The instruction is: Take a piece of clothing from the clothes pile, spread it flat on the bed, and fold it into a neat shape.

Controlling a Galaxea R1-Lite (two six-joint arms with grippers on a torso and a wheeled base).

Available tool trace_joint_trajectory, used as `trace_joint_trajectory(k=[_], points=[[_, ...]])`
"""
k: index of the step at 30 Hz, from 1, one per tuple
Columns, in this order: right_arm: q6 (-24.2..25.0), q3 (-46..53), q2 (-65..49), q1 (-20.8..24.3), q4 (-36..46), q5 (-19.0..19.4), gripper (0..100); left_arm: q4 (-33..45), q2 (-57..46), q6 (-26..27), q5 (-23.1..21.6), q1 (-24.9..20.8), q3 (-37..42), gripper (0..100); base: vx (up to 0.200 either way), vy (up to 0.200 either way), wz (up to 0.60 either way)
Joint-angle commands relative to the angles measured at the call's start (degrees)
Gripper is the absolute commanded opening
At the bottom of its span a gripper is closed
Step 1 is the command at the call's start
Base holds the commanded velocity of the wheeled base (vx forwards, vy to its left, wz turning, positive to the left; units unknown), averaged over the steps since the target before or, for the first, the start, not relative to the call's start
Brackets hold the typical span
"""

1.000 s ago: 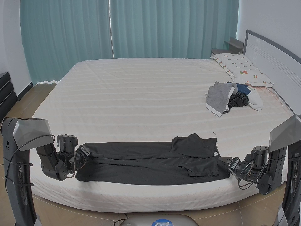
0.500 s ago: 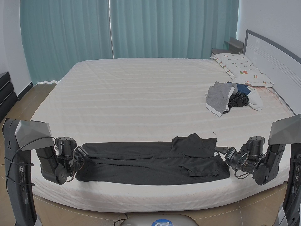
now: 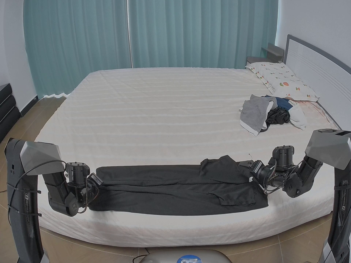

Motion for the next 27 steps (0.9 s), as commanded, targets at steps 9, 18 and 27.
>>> trace_joint_trajectory(k=[9,18,27], points=[[-0.18,-3.23,3.37,0.55,2.81,-1.64,100,-0.02,0.51,0.02,0.03,-0.01,0.01,0,0.0,0.0,0.0],[-0.18,-6.66,4.95,2.13,5.09,-1.73,100,-0.02,0.51,0.11,0.03,-0.1,-0.08,0,0.0,0.0,0.0],[-0.27,-10.52,5.48,2.92,9.84,-5.06,0,-0.02,0.51,0.11,0.03,-0.1,-0.17,0,0.0,0.0,0.0]])
